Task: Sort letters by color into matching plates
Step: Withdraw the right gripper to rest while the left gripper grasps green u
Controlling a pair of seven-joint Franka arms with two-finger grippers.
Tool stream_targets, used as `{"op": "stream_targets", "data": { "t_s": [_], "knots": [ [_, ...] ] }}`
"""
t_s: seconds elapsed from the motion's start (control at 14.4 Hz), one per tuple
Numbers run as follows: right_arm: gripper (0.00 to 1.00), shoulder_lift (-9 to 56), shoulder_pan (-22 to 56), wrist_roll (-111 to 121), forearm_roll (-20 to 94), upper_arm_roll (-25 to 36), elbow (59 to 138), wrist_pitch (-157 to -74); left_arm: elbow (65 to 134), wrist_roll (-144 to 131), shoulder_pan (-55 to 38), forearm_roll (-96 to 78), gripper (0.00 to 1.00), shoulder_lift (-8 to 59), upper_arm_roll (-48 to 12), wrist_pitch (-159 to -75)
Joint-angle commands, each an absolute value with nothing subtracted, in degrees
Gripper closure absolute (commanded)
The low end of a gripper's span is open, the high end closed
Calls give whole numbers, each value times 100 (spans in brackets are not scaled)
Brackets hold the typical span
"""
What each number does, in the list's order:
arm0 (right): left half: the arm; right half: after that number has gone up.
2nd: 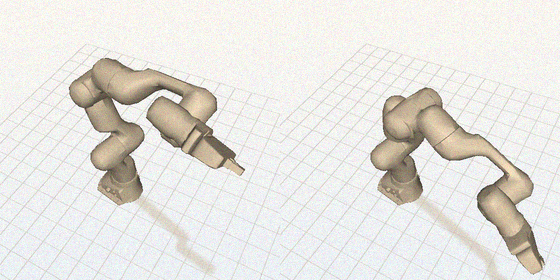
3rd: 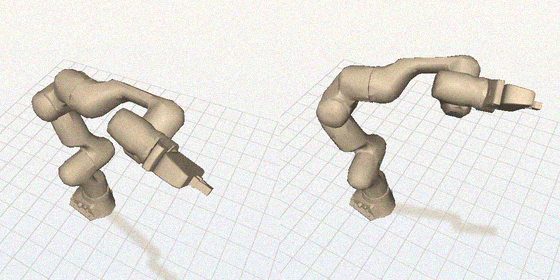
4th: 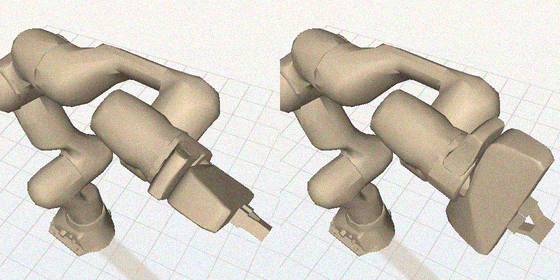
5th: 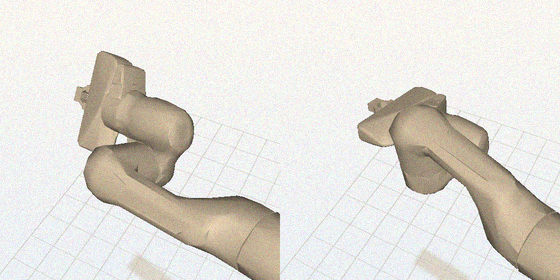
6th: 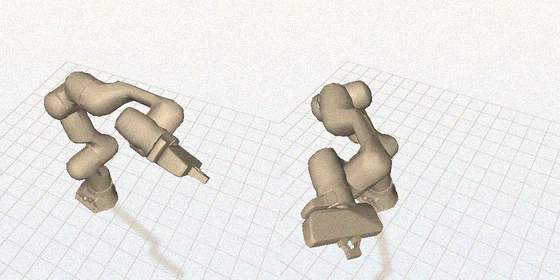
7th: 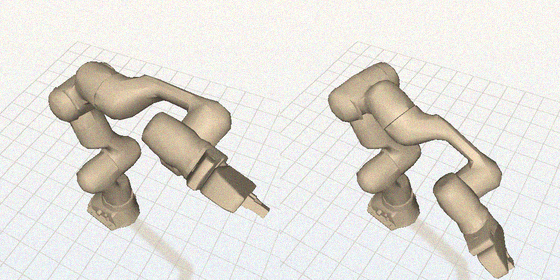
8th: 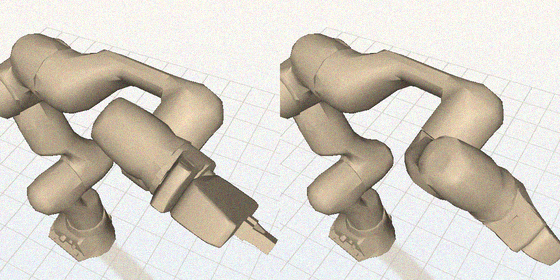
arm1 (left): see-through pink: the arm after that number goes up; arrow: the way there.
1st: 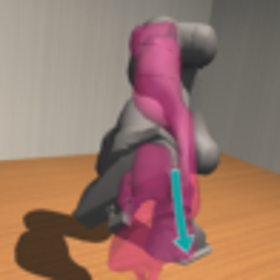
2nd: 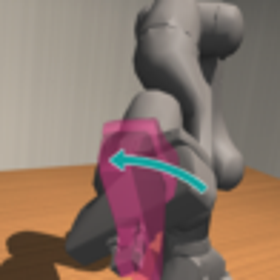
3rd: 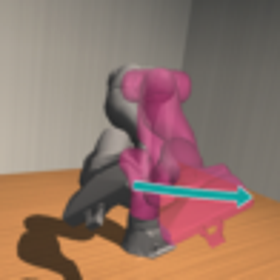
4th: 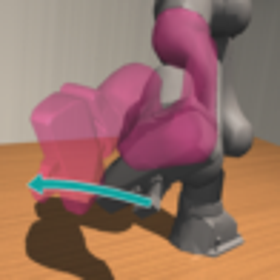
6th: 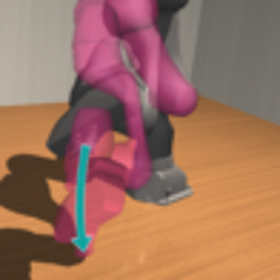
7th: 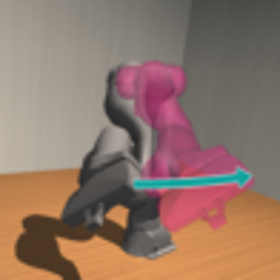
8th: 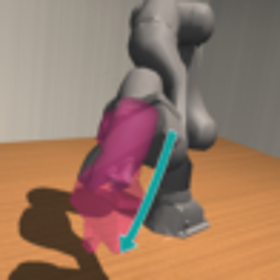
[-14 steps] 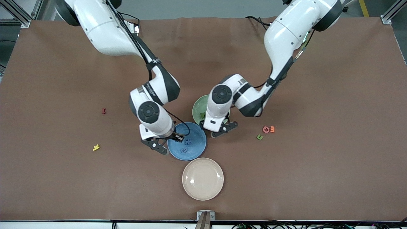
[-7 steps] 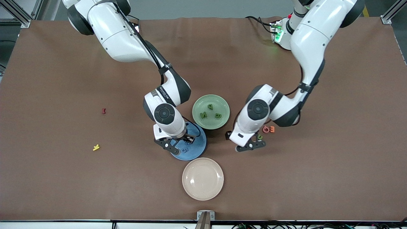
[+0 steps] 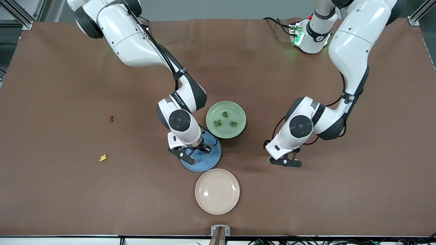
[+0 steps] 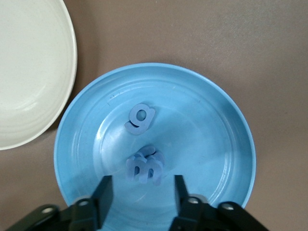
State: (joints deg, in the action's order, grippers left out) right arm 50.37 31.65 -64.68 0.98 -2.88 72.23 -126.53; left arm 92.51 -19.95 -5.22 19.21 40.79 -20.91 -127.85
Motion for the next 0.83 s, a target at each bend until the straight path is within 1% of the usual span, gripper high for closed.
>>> {"op": "stream_targets", "data": {
  "t_s": [0.0, 0.42, 0.49, 0.56, 0.7, 0.77],
  "knots": [
    [0, 5142, 3217, -6601, 9, -246, 7031, -12639, 9659, -1582, -413, 2030, 0, 3841, -2180, -12814],
    [0, 5045, 3051, -6356, -166, -229, 7040, -12560, 9844, -932, -343, 2022, 1, 3893, -2302, -12972],
    [0, 4975, 2902, -6137, -210, -229, 7066, -12499, 9879, -923, -317, 2021, 2, 3911, -2355, -12999],
    [0, 4949, 2787, -5865, -211, -229, 7075, -12350, 9905, -914, -308, 2021, 6, 3920, -2355, -13034],
    [0, 4791, 2532, -5215, -211, -229, 7084, -11894, 9914, -844, -290, 2021, 14, 3964, -2355, -13130],
    [0, 4738, 2375, -4942, -211, -229, 7093, -11691, 9914, -844, -264, 2021, 16, 3973, -2355, -13200]
  ]
}}
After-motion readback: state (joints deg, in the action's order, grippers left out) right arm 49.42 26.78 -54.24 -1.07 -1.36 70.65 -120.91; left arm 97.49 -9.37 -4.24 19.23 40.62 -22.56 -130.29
